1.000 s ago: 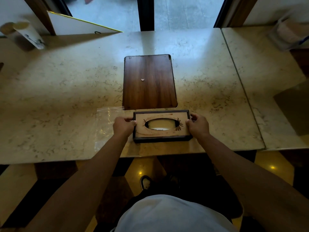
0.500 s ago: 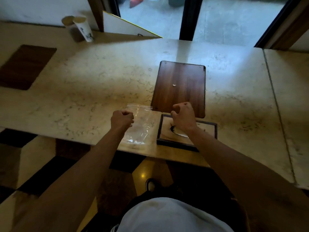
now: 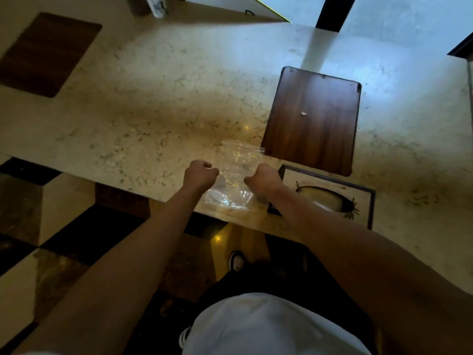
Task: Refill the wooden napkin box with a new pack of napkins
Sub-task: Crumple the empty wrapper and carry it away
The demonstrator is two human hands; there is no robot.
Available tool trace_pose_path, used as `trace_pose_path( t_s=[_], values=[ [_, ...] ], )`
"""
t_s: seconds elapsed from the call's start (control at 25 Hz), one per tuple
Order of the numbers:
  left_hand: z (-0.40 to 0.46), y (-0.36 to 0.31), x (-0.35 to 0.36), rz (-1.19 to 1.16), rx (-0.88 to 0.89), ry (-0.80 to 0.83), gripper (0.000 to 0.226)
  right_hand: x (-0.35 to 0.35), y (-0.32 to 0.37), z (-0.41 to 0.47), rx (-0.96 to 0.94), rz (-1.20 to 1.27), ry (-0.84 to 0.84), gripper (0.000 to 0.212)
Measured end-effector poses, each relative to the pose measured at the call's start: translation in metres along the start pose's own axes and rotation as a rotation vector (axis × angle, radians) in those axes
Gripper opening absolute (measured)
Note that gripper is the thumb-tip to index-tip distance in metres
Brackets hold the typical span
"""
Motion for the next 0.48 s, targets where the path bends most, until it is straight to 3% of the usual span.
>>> trace_pose_path(
  t_s=[0.16,0.32,0.48],
  values=[
    [0.011,0.01,0.008,-0.035,-0.047,0.036,0.039,0.005,-0.006,0.007,0.122,0.112,0.014,0.034],
    [0.016,0.015,0.011,-0.248,-0.13,0.066,0.013,0.006,-0.008,0.011,0.178,0.178,0.02,0.03],
    [0.01,0.013,0.01,-0.447,-0.221,0.134,0.014,0.01,-0.015,0.006,0.298,0.518,0.109,0.015]
  ],
)
Point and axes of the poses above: each hand's wrist, its own z-axis towards the middle knuckle, its own x-axis out of the palm, y = z × x, the point moved 8 cm from there along z, towards the middle knuckle, and after that the axes turned 6 degrees about x, right-handed, at the moved point
